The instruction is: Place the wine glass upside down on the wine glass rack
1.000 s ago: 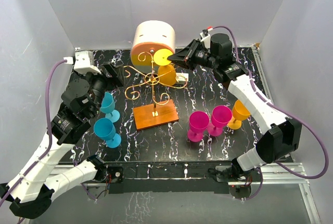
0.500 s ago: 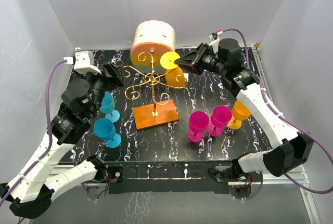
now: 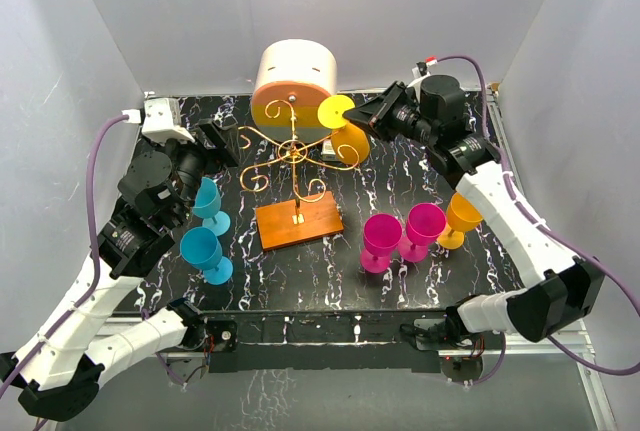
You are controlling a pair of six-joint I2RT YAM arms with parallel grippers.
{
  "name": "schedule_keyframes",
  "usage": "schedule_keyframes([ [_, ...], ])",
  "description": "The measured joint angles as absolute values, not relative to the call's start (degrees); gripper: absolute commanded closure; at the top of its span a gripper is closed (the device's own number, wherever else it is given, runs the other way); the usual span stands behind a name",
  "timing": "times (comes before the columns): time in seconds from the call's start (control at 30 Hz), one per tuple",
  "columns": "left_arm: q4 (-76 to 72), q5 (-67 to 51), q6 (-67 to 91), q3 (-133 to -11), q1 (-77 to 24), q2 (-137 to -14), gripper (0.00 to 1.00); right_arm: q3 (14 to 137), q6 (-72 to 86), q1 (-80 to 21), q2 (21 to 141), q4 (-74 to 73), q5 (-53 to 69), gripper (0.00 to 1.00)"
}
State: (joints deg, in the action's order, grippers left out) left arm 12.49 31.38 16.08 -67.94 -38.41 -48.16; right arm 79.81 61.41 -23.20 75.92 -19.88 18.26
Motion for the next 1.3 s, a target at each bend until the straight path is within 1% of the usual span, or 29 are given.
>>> schedule_keyframes([
  [0.17,12.49,30.89,16.08,-67.96,-38.41,-48.16,0.28,79.83,60.73,-23.20,78.35,-19.51,17.91,1.00],
  [0.47,12.47,30.83,15.40,-69.67,-38.41,-48.56,0.27,82.00,60.03,-23.20,81.45,-18.59,20.69,0.90],
  [0.5,12.43,30.79,15.31,-69.82,-38.41,-48.64,0.27,82.32,59.99,-23.20,81.91,-18.59,21.23,0.88],
  [0.57,12.47,30.65,15.07,-70.13,-38.41,-48.80,0.27,82.81,59.92,-23.20,82.81,-18.46,22.37,0.81],
  [0.63,12.47,30.61,14.94,-70.54,-38.41,-49.15,0.27,83.07,59.99,-23.20,83.44,-18.22,23.18,0.70],
  [0.7,12.47,30.57,14.76,-70.87,-38.41,-49.50,0.27,83.61,59.90,-23.20,83.64,-17.78,23.81,0.63],
  [0.9,12.51,30.41,14.41,-71.18,-38.41,-49.76,0.27,85.91,58.54,-23.20,83.64,-19.27,23.73,0.43],
  [1.03,12.49,30.22,14.26,-72.05,-38.41,-49.95,0.27,88.36,56.69,-23.20,83.64,-22.24,22.48,0.38],
  [1.3,12.51,30.00,14.04,-72.44,-38.41,-49.93,0.27,92.64,52.93,-23.20,84.93,-27.59,19.55,0.35],
])
